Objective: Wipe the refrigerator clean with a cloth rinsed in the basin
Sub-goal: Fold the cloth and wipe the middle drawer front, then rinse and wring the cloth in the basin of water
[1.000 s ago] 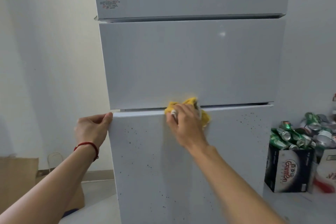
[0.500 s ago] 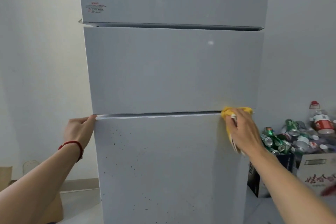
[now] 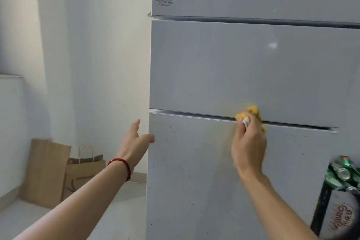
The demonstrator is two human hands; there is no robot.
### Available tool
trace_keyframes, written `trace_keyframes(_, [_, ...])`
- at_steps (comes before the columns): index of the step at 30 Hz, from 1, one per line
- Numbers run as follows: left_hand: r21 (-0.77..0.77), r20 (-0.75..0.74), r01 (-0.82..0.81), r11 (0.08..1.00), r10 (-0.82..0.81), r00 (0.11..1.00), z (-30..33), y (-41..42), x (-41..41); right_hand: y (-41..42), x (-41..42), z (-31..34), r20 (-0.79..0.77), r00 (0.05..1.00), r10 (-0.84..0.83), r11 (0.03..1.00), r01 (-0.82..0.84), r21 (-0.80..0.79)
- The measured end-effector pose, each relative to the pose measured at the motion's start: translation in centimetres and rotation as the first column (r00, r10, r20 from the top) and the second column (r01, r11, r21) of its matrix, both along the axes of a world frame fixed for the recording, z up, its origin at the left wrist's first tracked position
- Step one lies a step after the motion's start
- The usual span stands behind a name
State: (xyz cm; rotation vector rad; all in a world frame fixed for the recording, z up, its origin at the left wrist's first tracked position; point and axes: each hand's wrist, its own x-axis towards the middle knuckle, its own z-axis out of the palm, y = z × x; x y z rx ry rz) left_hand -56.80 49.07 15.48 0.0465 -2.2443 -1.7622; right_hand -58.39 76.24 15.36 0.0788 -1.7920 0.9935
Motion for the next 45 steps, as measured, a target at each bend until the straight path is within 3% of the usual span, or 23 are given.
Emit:
trace_keyframes(3, [0.046, -0.027, -0.015, 0.999, 0.016, 1.000, -2.0, -2.5, 4.1, -9.5, 1.9, -0.1, 0.055, 0.910, 0.412, 0.911, -0.409, -0.058])
trace_keyframes(5, [0.176, 0.027, 0.011, 0.984, -0.016, 1.000, -2.6, -5.1, 6.9, -15.5, 3.1, -0.5, 0.136, 0.665, 0.734, 0.672, -0.681, -0.291])
trace_keyframes(8, [0.377, 0.207, -0.138, 0.916, 0.062, 0.976, -4.6, -10.2, 10.0, -23.2, 4.6, -2.8, 0.167, 0.241, 0.956, 0.291, -0.703, -0.649])
trace_keyframes(9, [0.371, 0.261, -0.236, 0.898, 0.143, 0.955, -6.1, -13.0, 11.9, -26.7, 5.6, -4.3, 0.152, 0.121, 0.981, 0.194, -0.648, -0.736])
trace_keyframes(13, [0.222, 0.357, -0.449, 0.865, 0.356, 0.864, -9.8, -20.1, 18.1, -35.5, 7.3, -10.0, 0.066, -0.161, 0.985, -0.018, -0.473, -0.881])
trace_keyframes(15, [0.183, 0.433, -0.554, 0.812, 0.440, 0.787, -11.2, -22.9, 21.1, -38.9, 8.0, -12.9, 0.100, -0.244, 0.964, -0.025, -0.461, -0.887])
trace_keyframes(18, [0.075, 0.476, -0.696, 0.714, 0.587, 0.654, -13.5, -27.9, 26.5, -44.0, 11.2, -17.5, 0.273, -0.351, 0.896, 0.009, -0.599, -0.801])
trace_keyframes(20, [0.042, 0.490, -0.762, 0.646, 0.651, 0.580, -14.5, -30.4, 29.6, -46.0, 13.6, -20.2, 0.326, -0.434, 0.840, -0.043, -0.651, -0.758])
trace_keyframes(22, [0.101, 0.575, -0.823, 0.558, 0.643, 0.507, -15.2, -32.7, 32.9, -47.6, 16.2, -22.8, 0.352, -0.524, 0.775, -0.119, -0.670, -0.733])
trace_keyframes(25, [0.165, 0.641, -0.836, 0.524, 0.587, 0.494, -16.9, -36.5, 37.8, -49.9, 19.5, -26.2, 0.408, -0.620, 0.670, -0.278, -0.719, -0.637])
trace_keyframes(27, [0.206, 0.639, -0.835, 0.510, 0.576, 0.510, -18.3, -39.2, 41.6, -51.9, 21.5, -28.0, 0.490, -0.546, 0.680, -0.318, -0.821, -0.474])
trace_keyframes(30, [0.289, 0.642, -0.831, 0.475, 0.548, 0.536, -20.3, -42.6, 48.3, -56.6, 26.3, -30.8, 0.538, -0.244, 0.807, -0.202, -0.970, -0.136])
trace_keyframes(31, [0.314, 0.636, -0.828, 0.464, 0.545, 0.546, -20.5, -43.4, 50.5, -58.0, 28.1, -30.9, 0.517, -0.187, 0.835, -0.176, -0.982, -0.072])
trace_keyframes(34, [0.351, 0.582, -0.831, 0.431, 0.595, 0.554, -20.2, -45.8, 57.1, -62.0, 33.3, -29.2, 0.373, -0.113, 0.921, -0.153, -0.985, 0.077])
trace_keyframes(38, [0.398, 0.472, -0.876, 0.273, 0.758, 0.451, -20.8, -50.5, 64.9, -67.4, 39.9, -27.3, 0.308, -0.077, 0.948, -0.159, -0.955, 0.250])
trace_keyframes(39, [0.400, 0.477, -0.888, 0.227, 0.776, 0.413, -21.7, -51.8, 67.1, -69.2, 42.2, -27.4, 0.331, -0.099, 0.938, -0.205, -0.931, 0.303])
trace_keyframes(41, [0.296, 0.551, -0.942, 0.158, 0.778, 0.304, -25.3, -53.9, 69.5, -71.1, 44.7, -29.2, 0.549, -0.117, 0.827, -0.384, -0.832, 0.401])
trace_keyframes(42, [0.218, 0.588, -0.963, 0.159, 0.766, 0.260, -27.2, -54.7, 70.2, -71.7, 45.6, -30.0, 0.712, -0.044, 0.701, -0.500, -0.742, 0.447])
trace_keyframes(43, [0.113, 0.628, -0.979, 0.170, 0.751, 0.203, -29.1, -55.4, 71.2, -72.4, 46.6, -30.8, 0.836, 0.100, 0.539, -0.608, -0.640, 0.469])
trace_keyframes(44, [0.000, 0.654, -0.979, 0.206, 0.740, 0.155, -31.0, -55.9, 72.2, -72.9, 47.8, -31.3, 0.892, 0.246, 0.381, -0.682, -0.577, 0.450])
trace_keyframes(45, [-0.132, 0.677, -0.954, 0.270, 0.728, 0.112, -32.4, -55.9, 72.1, -73.1, 48.0, -31.4, 0.904, 0.324, 0.278, -0.691, -0.587, 0.423])
